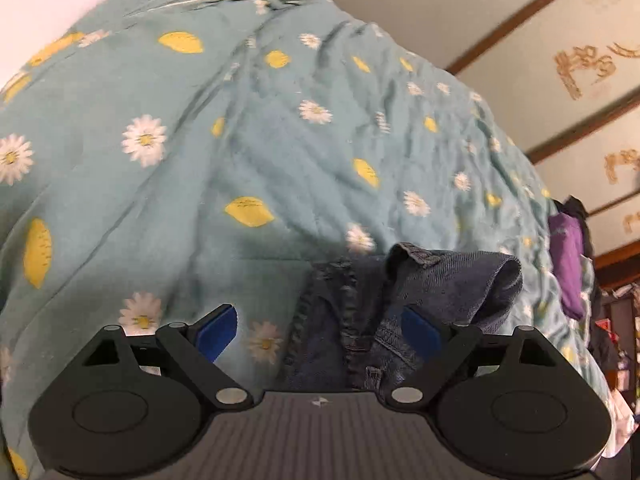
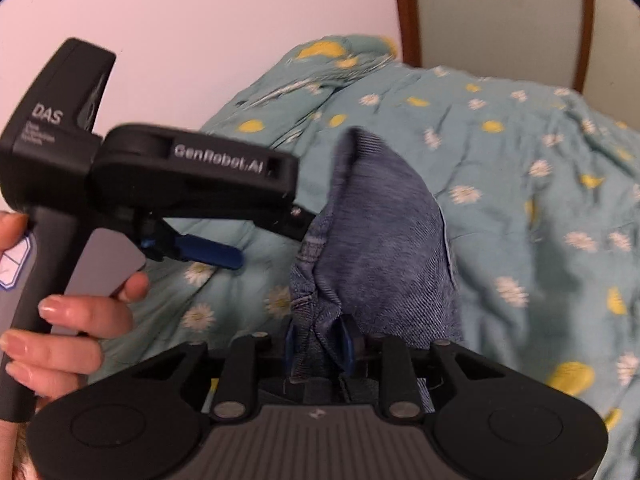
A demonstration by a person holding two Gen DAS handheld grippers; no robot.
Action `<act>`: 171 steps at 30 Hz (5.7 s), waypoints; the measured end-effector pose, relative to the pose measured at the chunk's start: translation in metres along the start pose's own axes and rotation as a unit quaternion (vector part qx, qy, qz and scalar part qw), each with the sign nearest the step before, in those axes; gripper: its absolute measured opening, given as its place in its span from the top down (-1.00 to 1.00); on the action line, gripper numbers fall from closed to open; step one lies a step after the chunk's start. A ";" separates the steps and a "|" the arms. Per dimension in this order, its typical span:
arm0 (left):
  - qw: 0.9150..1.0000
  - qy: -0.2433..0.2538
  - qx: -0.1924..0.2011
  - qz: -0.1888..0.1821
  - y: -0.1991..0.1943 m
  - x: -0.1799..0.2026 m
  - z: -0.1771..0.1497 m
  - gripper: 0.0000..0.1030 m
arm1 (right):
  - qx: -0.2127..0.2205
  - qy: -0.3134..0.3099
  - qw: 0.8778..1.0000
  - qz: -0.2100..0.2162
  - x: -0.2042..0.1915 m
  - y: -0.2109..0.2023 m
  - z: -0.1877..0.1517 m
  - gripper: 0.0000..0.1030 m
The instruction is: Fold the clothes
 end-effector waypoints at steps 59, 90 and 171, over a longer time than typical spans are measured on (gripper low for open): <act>0.983 0.145 0.006 0.110 0.038 0.052 0.018 -0.69 | -0.030 0.078 0.996 0.039 0.016 0.029 -0.033 0.46; 0.991 0.119 0.036 0.052 0.030 0.015 0.029 -0.95 | 0.023 0.103 0.994 0.019 0.066 -0.041 -0.023 0.30; 0.988 0.137 -0.003 0.068 0.073 0.025 0.019 -0.96 | -0.052 0.097 0.993 0.037 0.041 0.061 -0.026 0.95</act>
Point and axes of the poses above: each gripper's, at about its wrist camera, not at the fingertips, and y roughly the way its jaws point, x to its right, z to its top, the point moved 1 cm from there along y, roughly the way its jaws point, and after that the axes turned 12 degrees about y, right-handed, at the moved point
